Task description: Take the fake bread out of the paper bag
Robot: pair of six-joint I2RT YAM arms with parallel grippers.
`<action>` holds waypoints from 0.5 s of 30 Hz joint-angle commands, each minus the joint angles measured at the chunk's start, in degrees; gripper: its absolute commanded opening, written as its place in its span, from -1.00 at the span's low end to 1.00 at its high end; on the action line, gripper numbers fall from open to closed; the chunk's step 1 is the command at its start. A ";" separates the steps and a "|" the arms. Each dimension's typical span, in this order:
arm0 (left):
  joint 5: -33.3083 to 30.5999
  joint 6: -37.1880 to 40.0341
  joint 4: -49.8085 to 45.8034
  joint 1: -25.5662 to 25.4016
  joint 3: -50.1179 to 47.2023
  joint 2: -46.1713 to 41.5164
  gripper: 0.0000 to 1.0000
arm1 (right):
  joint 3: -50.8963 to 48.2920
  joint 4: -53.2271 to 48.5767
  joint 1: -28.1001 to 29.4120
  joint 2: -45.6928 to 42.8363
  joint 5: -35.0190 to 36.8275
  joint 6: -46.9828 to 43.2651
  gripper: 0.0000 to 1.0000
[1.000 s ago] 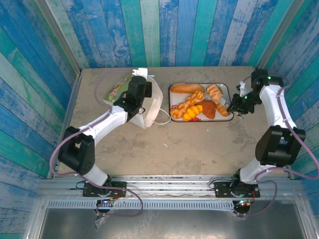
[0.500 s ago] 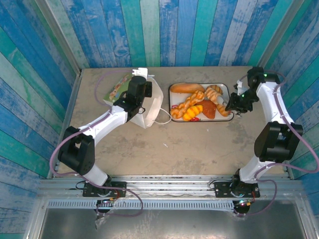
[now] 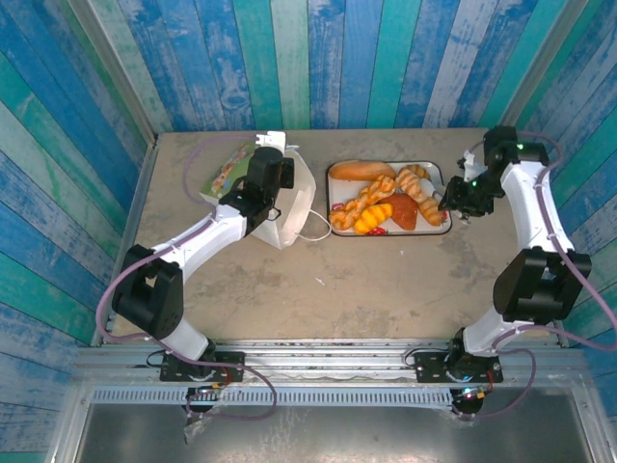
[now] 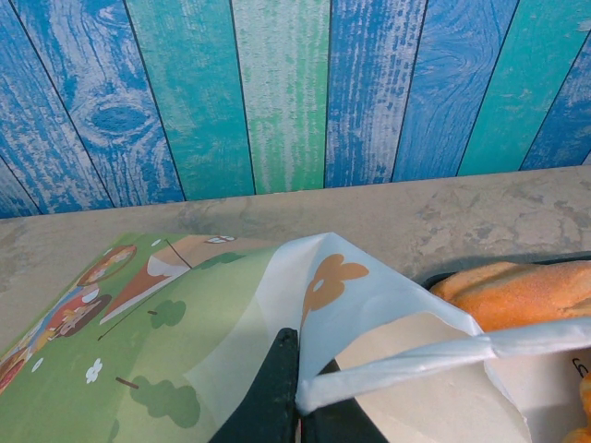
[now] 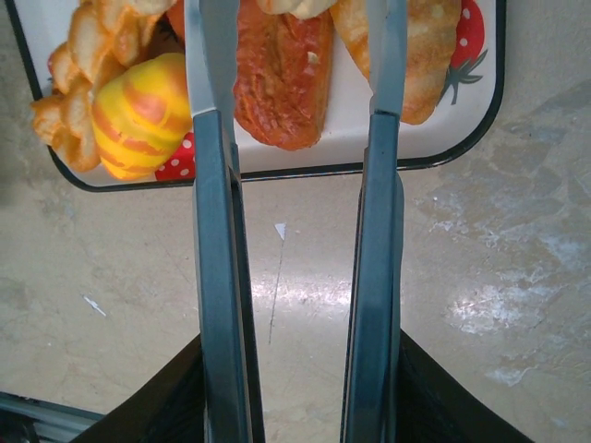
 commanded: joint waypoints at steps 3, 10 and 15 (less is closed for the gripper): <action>1.04 0.67 0.98 0.05 0.27 -2.19 -0.99 | -0.18 -2.01 0.09 -5.73 -0.84 0.64 -0.12; 2.20 2.69 0.30 0.05 1.03 -2.03 -0.99 | -2.98 0.43 4.61 -13.85 -12.95 1.65 -0.19; 2.04 3.23 0.01 0.06 1.63 -1.86 -0.99 | -5.65 6.71 17.89 -16.41 -14.72 9.22 -0.24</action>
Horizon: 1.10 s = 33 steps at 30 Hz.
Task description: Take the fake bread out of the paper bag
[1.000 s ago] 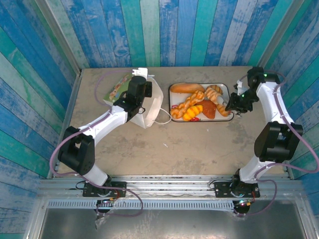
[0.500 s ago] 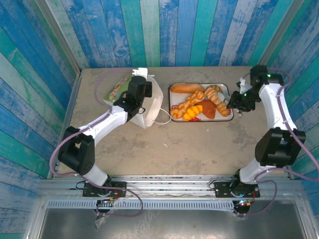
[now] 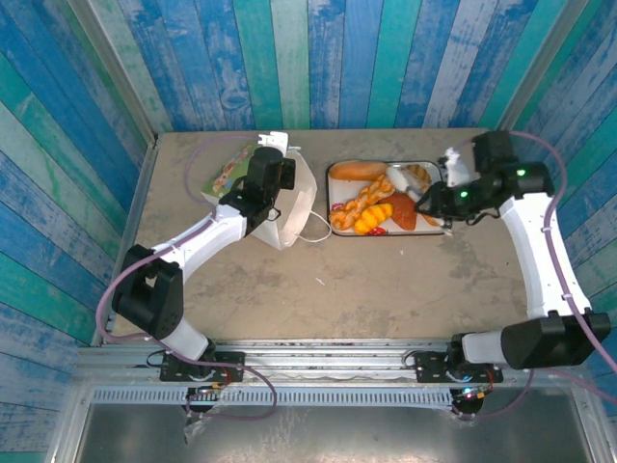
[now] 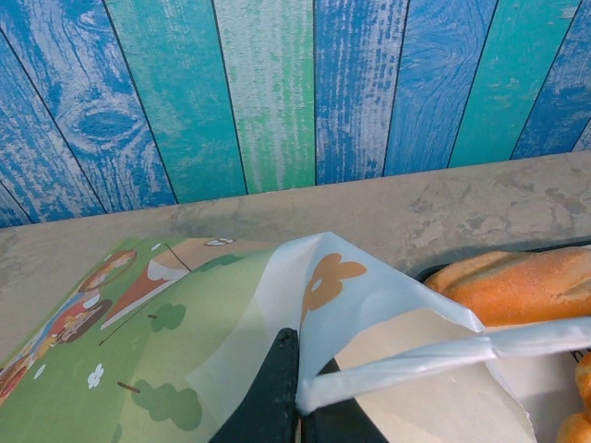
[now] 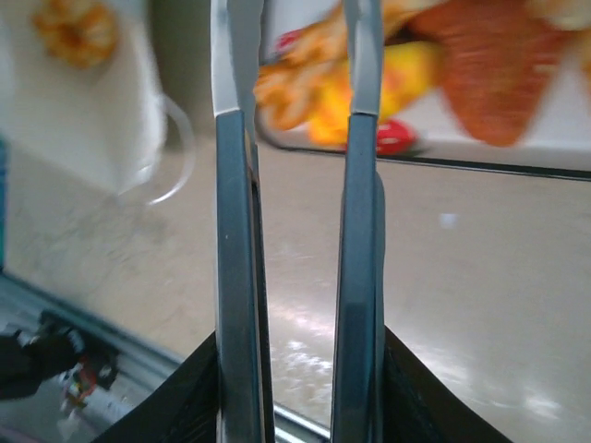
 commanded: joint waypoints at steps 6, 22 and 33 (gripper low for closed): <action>0.64 1.38 -0.52 0.01 2.42 -1.43 -0.99 | -3.30 11.83 19.86 1.65 -2.91 12.06 -0.24; 2.97 2.53 -2.58 0.05 4.88 -0.99 -0.99 | 2.63 31.41 37.03 24.47 2.68 25.09 -0.31; 5.15 4.57 -1.59 0.05 4.26 -2.14 -1.00 | 9.81 33.13 38.21 35.82 3.76 27.04 -0.28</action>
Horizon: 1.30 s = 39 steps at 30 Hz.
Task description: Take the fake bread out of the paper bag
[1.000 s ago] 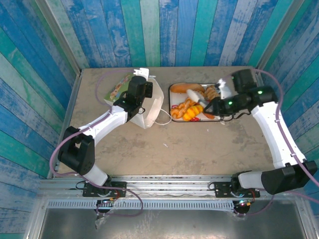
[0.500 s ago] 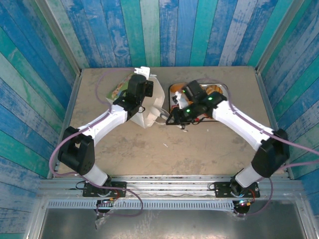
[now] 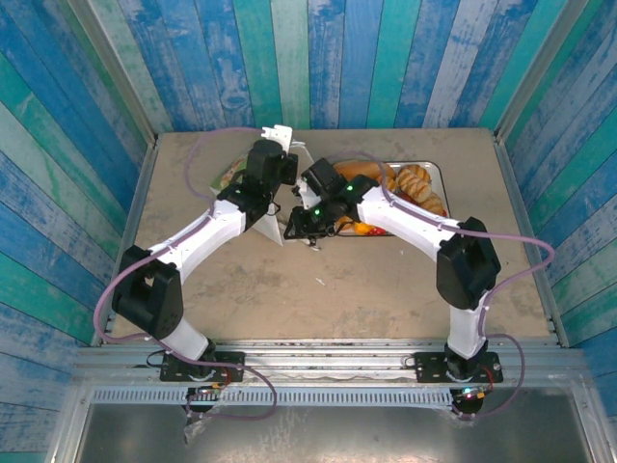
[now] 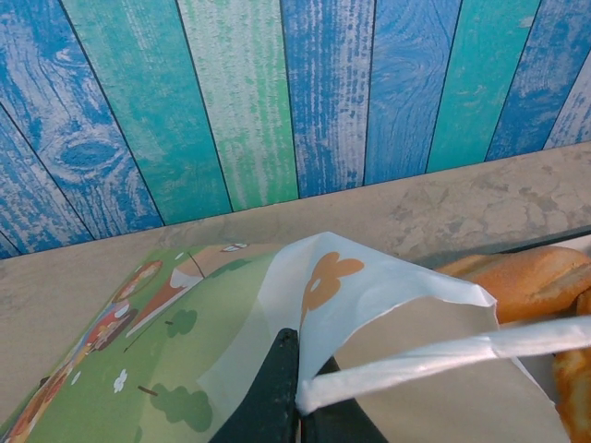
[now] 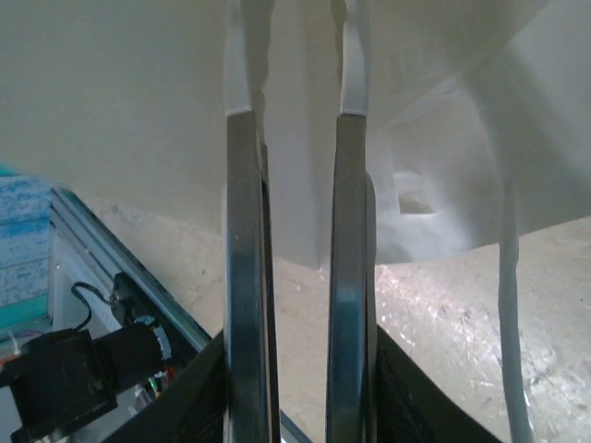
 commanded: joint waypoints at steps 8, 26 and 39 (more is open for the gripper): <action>3.20 5.50 3.93 -0.04 -2.68 -4.72 -1.00 | 3.18 4.72 -0.72 6.16 4.05 3.96 -0.27; 6.01 13.36 11.27 -0.08 -7.13 -8.23 -1.00 | -3.81 9.30 -2.79 0.23 6.83 4.54 -0.20; 10.39 16.22 19.93 -0.08 -15.49 -12.36 -1.00 | -7.03 11.12 -4.59 -3.08 2.99 3.01 -0.16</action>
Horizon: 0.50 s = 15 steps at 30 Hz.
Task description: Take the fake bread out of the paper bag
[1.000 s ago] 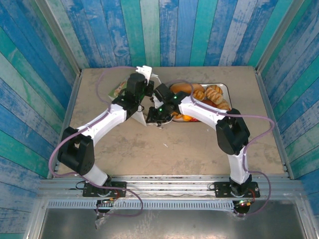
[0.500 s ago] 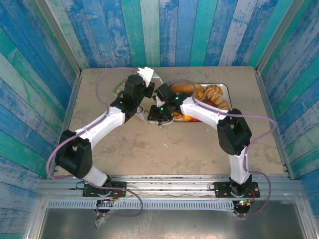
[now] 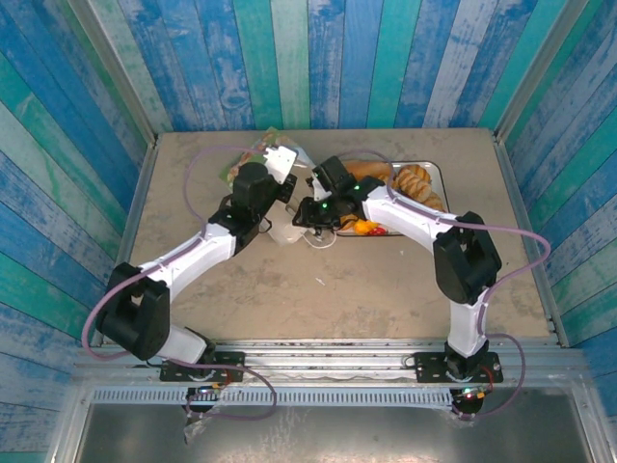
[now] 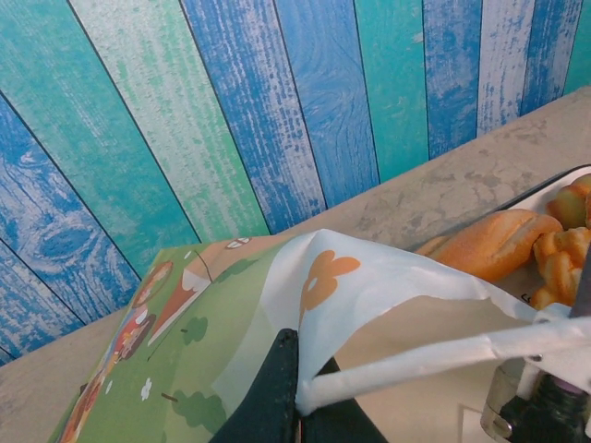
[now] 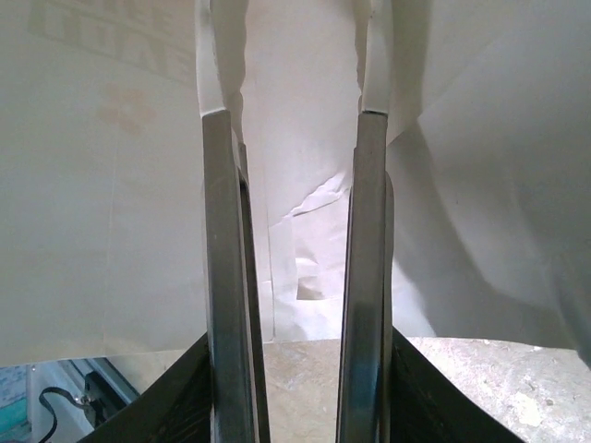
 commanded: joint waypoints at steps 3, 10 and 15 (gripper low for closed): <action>2.39 0.96 3.84 -0.26 0.04 -4.07 -1.00 | -2.59 3.34 -0.38 -3.73 -2.84 -0.77 -0.17; 2.78 0.44 4.56 -0.21 0.91 -2.71 -1.00 | -3.15 5.43 0.48 -3.94 -4.04 -1.38 -0.18; 2.42 -0.75 4.28 -0.25 2.17 -2.18 -1.00 | -2.60 5.37 1.13 -3.38 -1.93 -0.87 -0.17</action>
